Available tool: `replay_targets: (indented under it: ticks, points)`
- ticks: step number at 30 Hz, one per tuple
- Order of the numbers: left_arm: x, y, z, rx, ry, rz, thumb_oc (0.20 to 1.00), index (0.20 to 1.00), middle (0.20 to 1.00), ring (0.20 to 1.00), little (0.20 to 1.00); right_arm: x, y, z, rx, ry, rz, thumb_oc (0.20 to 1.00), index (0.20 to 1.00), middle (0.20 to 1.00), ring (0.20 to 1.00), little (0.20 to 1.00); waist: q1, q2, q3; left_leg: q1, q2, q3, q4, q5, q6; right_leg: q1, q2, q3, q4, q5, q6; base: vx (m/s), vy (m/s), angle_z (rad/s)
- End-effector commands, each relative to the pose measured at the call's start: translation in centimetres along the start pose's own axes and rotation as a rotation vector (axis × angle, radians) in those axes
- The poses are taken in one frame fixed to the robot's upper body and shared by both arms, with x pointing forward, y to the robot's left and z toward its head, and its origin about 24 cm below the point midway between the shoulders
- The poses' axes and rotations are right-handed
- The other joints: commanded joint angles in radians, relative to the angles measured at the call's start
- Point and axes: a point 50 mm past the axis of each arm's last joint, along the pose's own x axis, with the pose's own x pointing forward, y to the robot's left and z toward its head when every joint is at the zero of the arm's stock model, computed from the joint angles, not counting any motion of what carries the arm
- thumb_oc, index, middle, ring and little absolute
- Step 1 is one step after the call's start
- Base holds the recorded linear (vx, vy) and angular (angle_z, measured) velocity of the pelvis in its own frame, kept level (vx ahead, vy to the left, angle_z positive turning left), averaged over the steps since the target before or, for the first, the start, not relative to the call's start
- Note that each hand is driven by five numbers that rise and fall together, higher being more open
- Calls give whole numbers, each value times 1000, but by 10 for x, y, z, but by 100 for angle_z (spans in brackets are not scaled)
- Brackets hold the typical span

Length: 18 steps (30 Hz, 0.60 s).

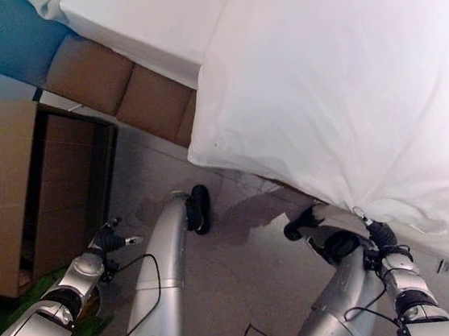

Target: Make the bed

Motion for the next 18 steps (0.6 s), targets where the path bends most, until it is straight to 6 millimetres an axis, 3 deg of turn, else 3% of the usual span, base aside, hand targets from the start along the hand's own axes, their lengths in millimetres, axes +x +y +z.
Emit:
replay_targets:
  ticks: [1,2,4,5,6,8,9,10,12,14,15,18]
  points:
    - [-15,7,-35,-50,69,144,1000,1000,1000,1000,1000,-36,-42,-106,-119,311,-202,1000,1000,1000,1000,1000,-34,10,-16,158,-28,85,-246,74,15,73,28,-11,-180,111,98,-42,9,-25]
    - [-16,7,-36,-50,71,144,1000,1000,1000,1000,1000,-37,-42,-107,-121,313,-202,1000,1000,1000,1000,1000,-34,12,-16,165,-27,84,-254,77,14,82,31,-16,-188,115,99,-11,8,-41]
    - [-19,6,-25,-224,8,254,1000,1000,1000,1000,1000,-46,-60,-120,22,355,-319,1000,1000,1000,1000,1000,-40,14,-16,316,-27,76,-367,107,5,226,64,-63,-285,145,124,11,2,-32]
    - [-19,6,-25,-223,8,254,1000,1000,1000,1000,1000,-46,-60,-120,22,355,-319,1000,1000,1000,1000,1000,-41,16,-16,316,-27,74,-370,109,5,229,65,-67,-288,146,123,57,-10,-18]
    - [-22,5,-14,-357,-59,298,1000,1000,1000,1000,1000,-52,-75,-125,128,364,-427,1000,1000,1000,1000,1000,-41,26,-16,411,-32,71,-436,122,-4,317,78,-99,-341,159,144,82,-4,-12]
    - [-27,4,-5,-418,-132,313,1000,1000,1000,1000,1000,-52,-79,-122,183,335,-483,1000,1000,1000,1000,1000,-43,40,-16,489,-39,67,-490,129,-13,387,85,-117,-374,173,165,113,4,-6]
    - [-29,8,-1,-448,-160,343,1000,1000,1000,1000,1000,-46,-79,-108,216,254,-510,1000,1000,1000,1000,1000,-50,43,-16,514,-39,69,-511,139,-16,415,87,-123,-395,183,168,72,12,5]
    - [-31,8,-3,-446,-157,343,1000,1000,1000,1000,1000,-48,-78,-110,212,257,-511,1000,1000,1000,1000,1000,-52,44,-16,523,-40,68,-519,143,-17,425,89,-127,-402,187,170,72,1,6]
    - [-34,18,15,-510,-250,408,1000,1000,1000,1000,1000,-39,-72,-74,310,62,-532,1000,1000,1000,1000,1000,-67,43,-16,591,-38,71,-555,151,-29,487,100,-130,-440,199,178,81,-17,1]
    - [-37,22,19,-551,-271,439,1000,1000,1000,1000,1000,-39,-66,-67,331,16,-524,1000,1000,1000,1000,1000,-72,42,-16,614,-36,72,-569,156,-32,512,106,-137,-453,203,178,57,-18,-8]
    - [-43,31,32,-634,-345,481,1000,1000,1000,1000,1000,-41,-67,-49,380,-80,-565,1000,1000,1000,1000,1000,-79,46,-16,645,-36,72,-586,158,-38,543,110,-144,-473,205,180,64,-16,-10]
    - [-56,45,66,-662,-525,535,1000,1000,1000,1000,1000,-47,-62,-6,389,-291,-606,1000,1000,1000,1000,1000,-93,52,-16,685,-33,77,-603,156,-39,567,109,-143,-488,218,189,66,-6,-2]
